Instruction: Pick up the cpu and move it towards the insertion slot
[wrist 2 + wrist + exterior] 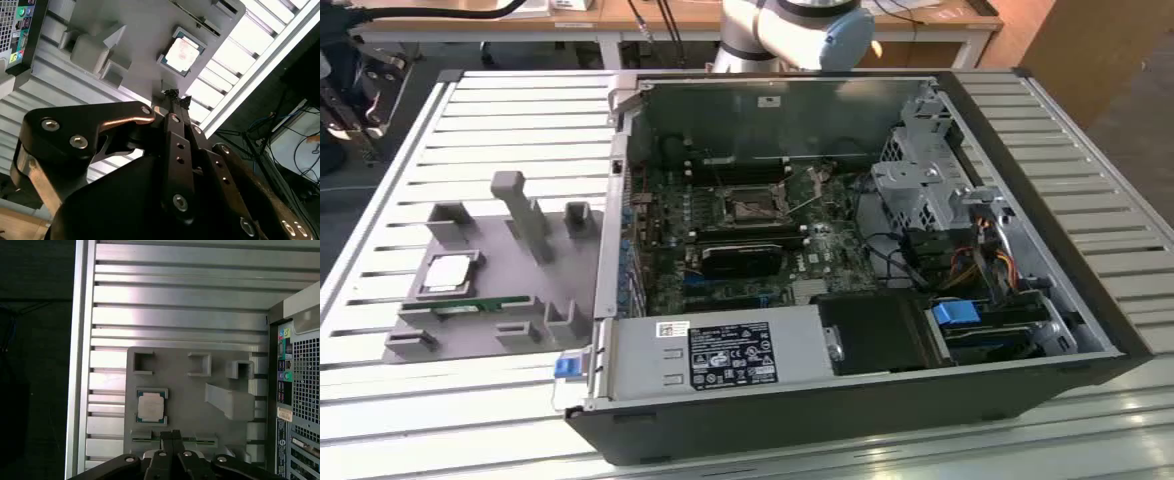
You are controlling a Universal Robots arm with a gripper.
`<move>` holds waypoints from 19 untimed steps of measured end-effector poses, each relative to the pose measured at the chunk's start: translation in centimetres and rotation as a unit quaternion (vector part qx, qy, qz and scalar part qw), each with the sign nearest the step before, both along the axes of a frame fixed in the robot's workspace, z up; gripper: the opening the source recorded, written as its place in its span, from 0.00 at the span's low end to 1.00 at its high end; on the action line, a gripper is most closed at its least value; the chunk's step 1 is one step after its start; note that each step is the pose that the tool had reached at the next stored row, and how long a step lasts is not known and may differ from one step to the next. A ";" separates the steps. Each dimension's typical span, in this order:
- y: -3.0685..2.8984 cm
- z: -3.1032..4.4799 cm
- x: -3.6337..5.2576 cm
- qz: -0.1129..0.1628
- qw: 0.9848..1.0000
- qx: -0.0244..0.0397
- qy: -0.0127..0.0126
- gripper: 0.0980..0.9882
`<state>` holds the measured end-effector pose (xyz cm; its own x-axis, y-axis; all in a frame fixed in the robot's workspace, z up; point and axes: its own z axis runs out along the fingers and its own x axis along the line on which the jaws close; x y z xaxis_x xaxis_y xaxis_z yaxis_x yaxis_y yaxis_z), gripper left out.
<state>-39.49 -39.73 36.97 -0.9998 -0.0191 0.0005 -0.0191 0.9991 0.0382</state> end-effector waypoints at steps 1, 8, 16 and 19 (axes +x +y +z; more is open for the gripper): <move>0.00 0.00 0.00 0.000 1.000 0.000 0.000 0.00; 0.00 0.00 0.00 0.000 1.000 0.000 0.000 0.00; 0.00 -0.59 0.00 0.000 1.000 0.000 0.000 0.00; 0.00 -1.08 -0.01 0.000 1.000 0.000 0.000 0.00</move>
